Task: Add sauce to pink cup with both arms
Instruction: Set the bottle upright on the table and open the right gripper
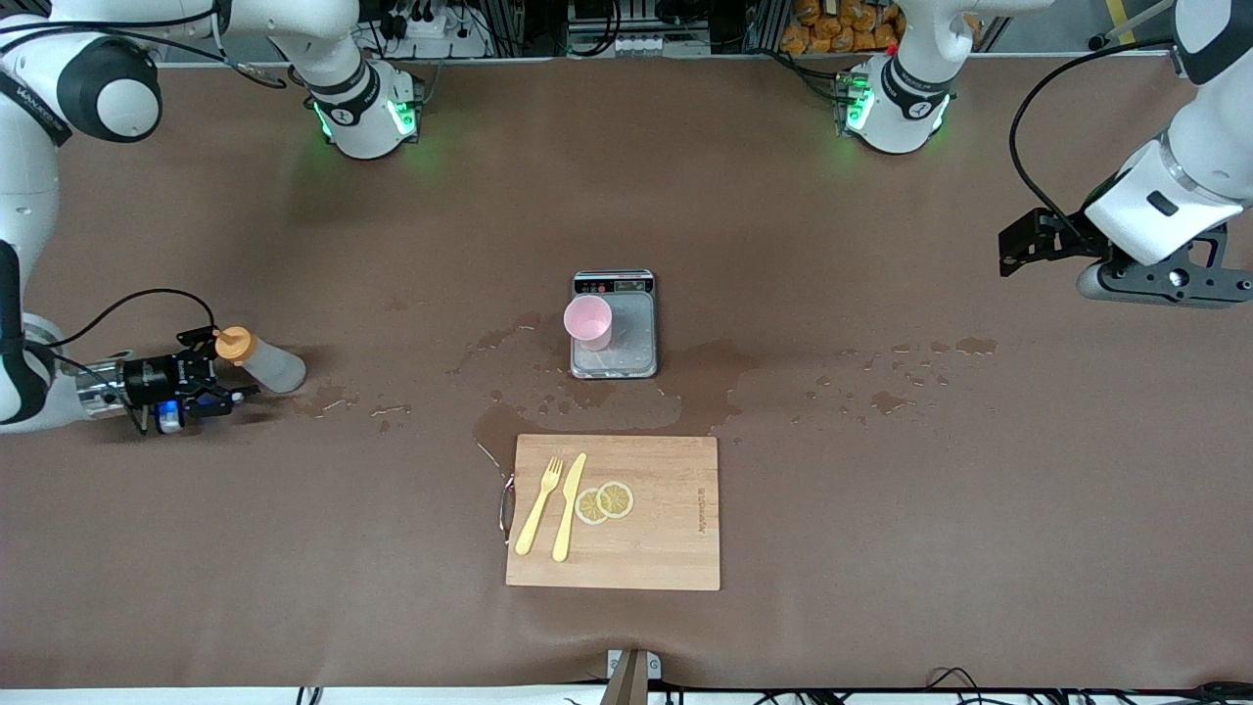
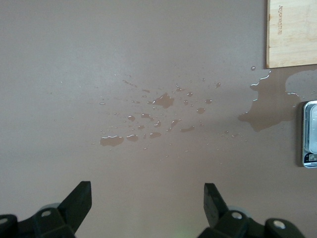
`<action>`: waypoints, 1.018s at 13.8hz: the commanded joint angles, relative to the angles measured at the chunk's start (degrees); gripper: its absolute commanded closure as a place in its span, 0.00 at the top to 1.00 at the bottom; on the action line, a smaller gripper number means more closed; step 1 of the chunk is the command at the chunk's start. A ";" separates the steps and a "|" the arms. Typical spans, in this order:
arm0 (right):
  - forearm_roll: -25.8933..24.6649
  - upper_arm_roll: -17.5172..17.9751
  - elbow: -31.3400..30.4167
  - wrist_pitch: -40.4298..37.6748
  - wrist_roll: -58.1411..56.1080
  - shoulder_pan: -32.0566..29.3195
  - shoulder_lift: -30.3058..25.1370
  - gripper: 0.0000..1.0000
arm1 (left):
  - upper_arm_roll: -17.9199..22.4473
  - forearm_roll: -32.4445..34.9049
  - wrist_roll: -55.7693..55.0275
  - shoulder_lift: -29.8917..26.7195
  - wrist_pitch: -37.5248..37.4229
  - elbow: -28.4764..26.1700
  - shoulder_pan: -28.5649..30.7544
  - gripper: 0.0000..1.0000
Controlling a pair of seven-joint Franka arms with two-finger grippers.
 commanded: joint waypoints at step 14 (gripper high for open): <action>-4.83 0.43 12.49 -8.24 2.23 8.23 -12.64 1.00 | 0.01 -1.07 0.03 0.62 -0.75 1.42 0.30 1.00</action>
